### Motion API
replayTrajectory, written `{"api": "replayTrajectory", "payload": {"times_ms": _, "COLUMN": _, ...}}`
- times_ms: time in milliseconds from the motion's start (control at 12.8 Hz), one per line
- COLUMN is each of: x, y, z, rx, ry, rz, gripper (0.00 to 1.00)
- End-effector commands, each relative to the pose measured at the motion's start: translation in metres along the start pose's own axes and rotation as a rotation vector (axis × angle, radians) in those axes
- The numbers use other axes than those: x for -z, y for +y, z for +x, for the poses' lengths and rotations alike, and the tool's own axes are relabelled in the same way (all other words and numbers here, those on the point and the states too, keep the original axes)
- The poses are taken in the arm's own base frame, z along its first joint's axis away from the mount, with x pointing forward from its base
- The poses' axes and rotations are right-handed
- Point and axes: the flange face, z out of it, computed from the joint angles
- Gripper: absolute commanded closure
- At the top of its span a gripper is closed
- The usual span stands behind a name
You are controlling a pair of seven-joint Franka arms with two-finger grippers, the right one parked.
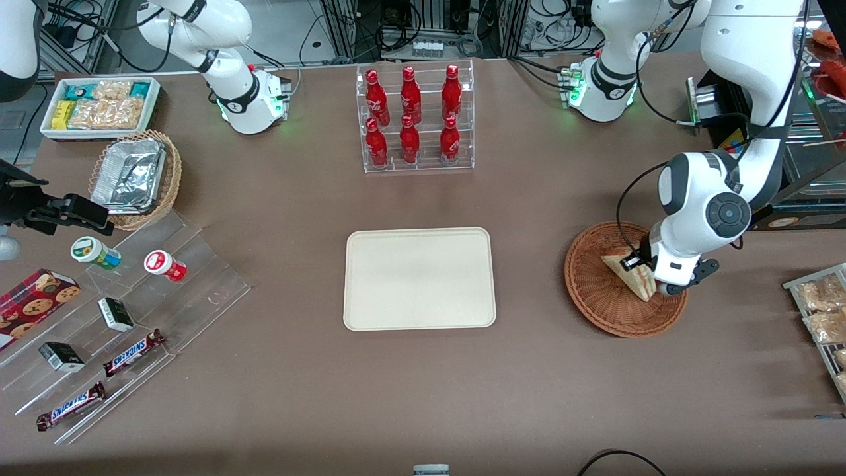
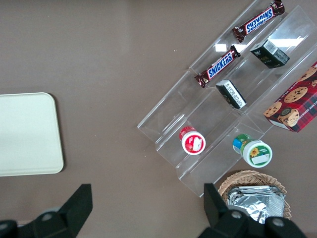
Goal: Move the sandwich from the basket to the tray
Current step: 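Lift the sandwich and carry it over the cream tray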
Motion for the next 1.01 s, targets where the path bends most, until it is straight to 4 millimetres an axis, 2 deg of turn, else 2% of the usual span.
{"api": "replayTrajectory", "payload": {"times_ms": 0, "x": -0.003, "y": 0.008, "z": -0.005, "rx": -0.016, "ry": -0.002, "rz": 0.011, "gripper": 1.00}}
{"api": "replayTrajectory", "payload": {"times_ms": 234, "x": 0.013, "y": 0.012, "z": -0.003, "rx": -0.027, "ry": -0.012, "rz": 0.024, "gripper": 1.00}}
{"api": "replayTrajectory", "payload": {"times_ms": 468, "x": 0.032, "y": 0.024, "z": -0.008, "rx": -0.070, "ry": 0.003, "rz": 0.039, "gripper": 1.00}}
{"api": "replayTrajectory", "payload": {"times_ms": 624, "x": 0.053, "y": 0.026, "z": -0.008, "rx": -0.142, "ry": -0.010, "rz": 0.092, "gripper": 1.00}}
{"api": "replayTrajectory", "payload": {"times_ms": 936, "x": 0.105, "y": 0.068, "z": -0.030, "rx": -0.222, "ry": -0.044, "rz": 0.126, "gripper": 1.00}}
